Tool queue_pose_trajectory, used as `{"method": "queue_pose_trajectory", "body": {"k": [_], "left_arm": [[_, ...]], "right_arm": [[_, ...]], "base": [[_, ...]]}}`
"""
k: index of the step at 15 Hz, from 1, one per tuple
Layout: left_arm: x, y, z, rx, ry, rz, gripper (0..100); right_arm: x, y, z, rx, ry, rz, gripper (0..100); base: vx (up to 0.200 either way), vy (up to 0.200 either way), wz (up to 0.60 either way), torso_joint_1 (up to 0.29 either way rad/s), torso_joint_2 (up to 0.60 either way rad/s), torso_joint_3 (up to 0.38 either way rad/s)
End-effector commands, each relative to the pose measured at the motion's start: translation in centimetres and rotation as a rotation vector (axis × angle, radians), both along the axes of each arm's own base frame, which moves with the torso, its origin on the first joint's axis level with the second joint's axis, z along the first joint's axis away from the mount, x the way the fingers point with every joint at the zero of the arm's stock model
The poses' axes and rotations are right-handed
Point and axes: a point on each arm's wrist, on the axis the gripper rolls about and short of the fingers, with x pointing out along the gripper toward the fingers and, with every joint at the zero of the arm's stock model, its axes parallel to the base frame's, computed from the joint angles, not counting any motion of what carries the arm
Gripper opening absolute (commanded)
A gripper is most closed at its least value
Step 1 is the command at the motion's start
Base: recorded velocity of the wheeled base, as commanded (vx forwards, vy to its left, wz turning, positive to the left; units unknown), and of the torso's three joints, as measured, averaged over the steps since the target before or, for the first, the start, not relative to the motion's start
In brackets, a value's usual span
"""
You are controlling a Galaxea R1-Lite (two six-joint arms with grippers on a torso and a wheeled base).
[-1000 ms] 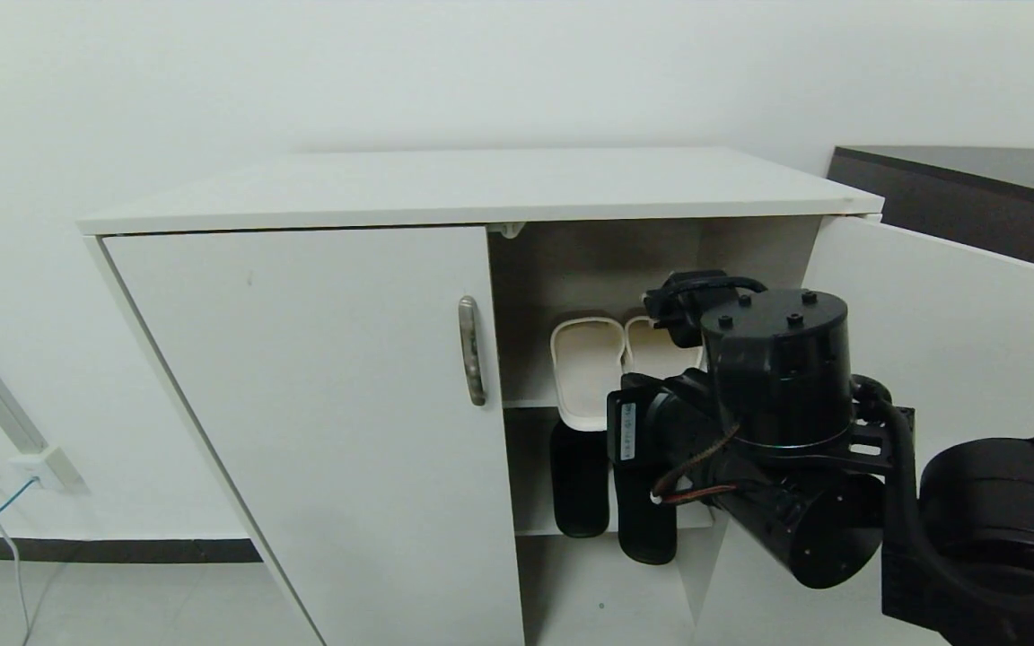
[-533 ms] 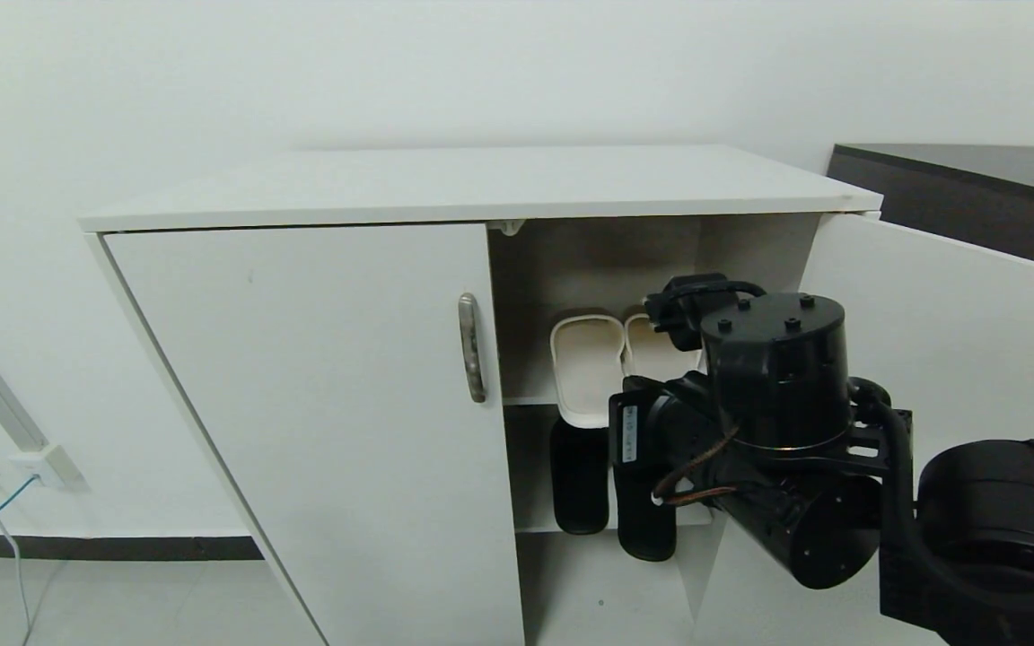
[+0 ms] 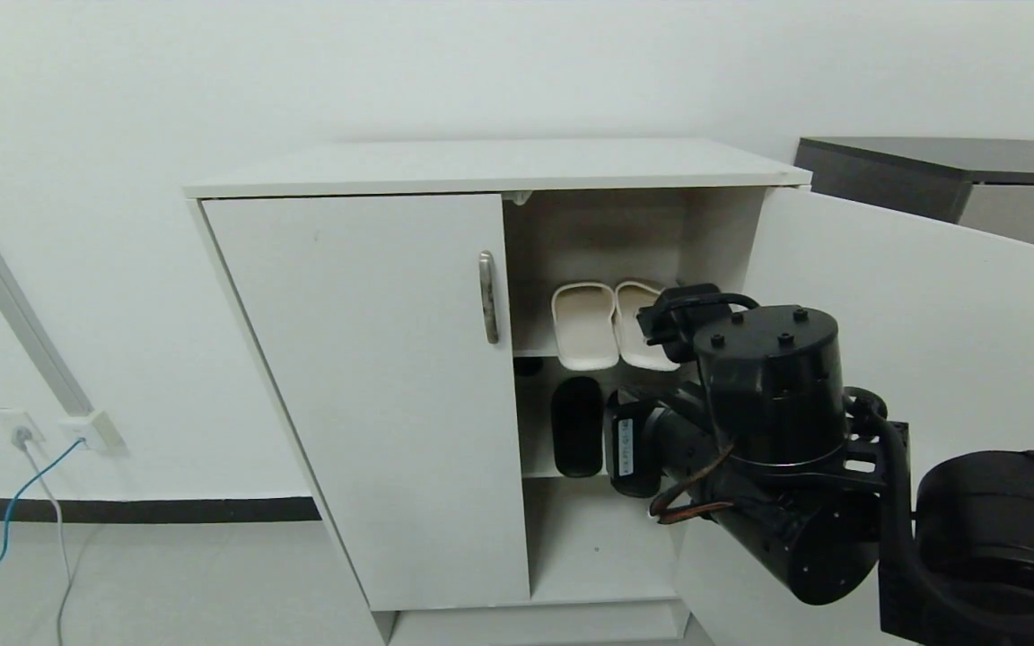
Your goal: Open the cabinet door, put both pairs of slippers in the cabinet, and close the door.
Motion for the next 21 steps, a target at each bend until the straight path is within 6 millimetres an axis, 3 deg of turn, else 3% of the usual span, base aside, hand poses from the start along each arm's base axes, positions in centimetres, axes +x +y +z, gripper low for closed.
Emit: {"method": "queue_pose_trajectory", "body": {"k": [1, 5, 7, 21], "left_arm": [[0.0, 0.0, 0.0, -0.001, 0.003, 0.003, 0], [0.0, 0.0, 0.0, -0.001, 0.003, 0.003, 0], [0.0, 0.0, 0.0, -0.001, 0.001, 0.005, 0], [0.0, 0.0, 0.0, -0.001, 0.001, 0.005, 0]], "right_arm": [[0.1, 0.1, -0.2, -0.002, 0.003, -0.002, 0], [0.6, 0.1, -1.2, -0.027, 0.023, -0.010, 0], [0.9, -0.1, -2.0, -0.049, 0.037, -0.004, 0], [0.7, -0.3, -2.7, -0.090, 0.031, 0.005, 0]], "base": [[-0.200, 0.000, 0.00, 0.007, 0.00, 0.007], [-0.200, 0.000, 0.00, 0.008, 0.00, 0.004], [0.000, 0.000, 0.00, 0.000, 0.00, 0.000], [0.000, 0.000, 0.00, 0.000, 0.00, 0.000]]}}
